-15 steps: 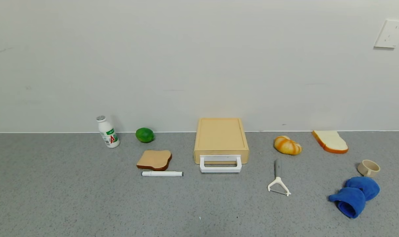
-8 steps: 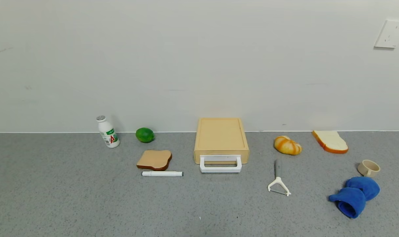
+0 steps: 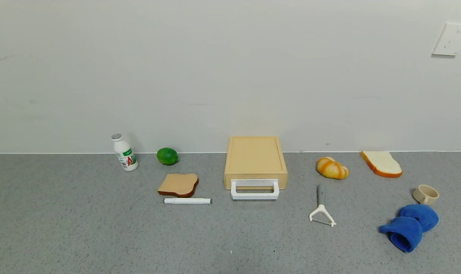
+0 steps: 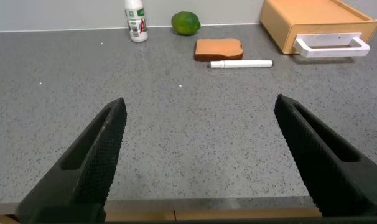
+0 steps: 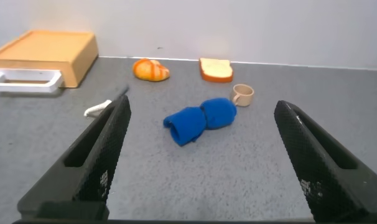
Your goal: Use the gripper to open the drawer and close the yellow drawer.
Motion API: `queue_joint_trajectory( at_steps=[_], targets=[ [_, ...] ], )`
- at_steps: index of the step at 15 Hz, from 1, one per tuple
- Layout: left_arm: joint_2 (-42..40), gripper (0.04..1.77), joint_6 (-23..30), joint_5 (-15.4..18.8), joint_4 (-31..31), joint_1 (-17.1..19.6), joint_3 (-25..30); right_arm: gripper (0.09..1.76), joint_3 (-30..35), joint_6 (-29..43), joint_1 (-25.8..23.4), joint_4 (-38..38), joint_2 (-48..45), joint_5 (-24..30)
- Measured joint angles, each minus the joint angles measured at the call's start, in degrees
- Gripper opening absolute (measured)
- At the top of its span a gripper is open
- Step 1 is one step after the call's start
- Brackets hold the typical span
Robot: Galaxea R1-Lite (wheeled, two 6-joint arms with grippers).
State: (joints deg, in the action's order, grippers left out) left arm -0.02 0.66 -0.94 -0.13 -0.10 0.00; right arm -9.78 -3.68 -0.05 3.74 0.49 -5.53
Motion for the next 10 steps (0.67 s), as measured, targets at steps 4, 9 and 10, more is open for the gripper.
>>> queue_joint_trajectory(
  at_steps=[4, 9, 10],
  targets=[
    [0.0, 1.72, -0.1, 0.0, 0.0, 0.0, 0.0, 1.7, 8.7, -1.8, 0.0, -7.3, -0.5, 5.5],
    [0.0, 1.72, -0.1, 0.0, 0.0, 0.0, 0.0, 1.7, 9.3, 3.4, 0.0, -2.4, -0.5, 5.9],
    [0.0, 1.72, -0.1, 0.0, 0.0, 0.0, 0.0, 1.7, 9.3, 3.5, 0.1, -2.4, -0.5, 5.9]
  ],
)
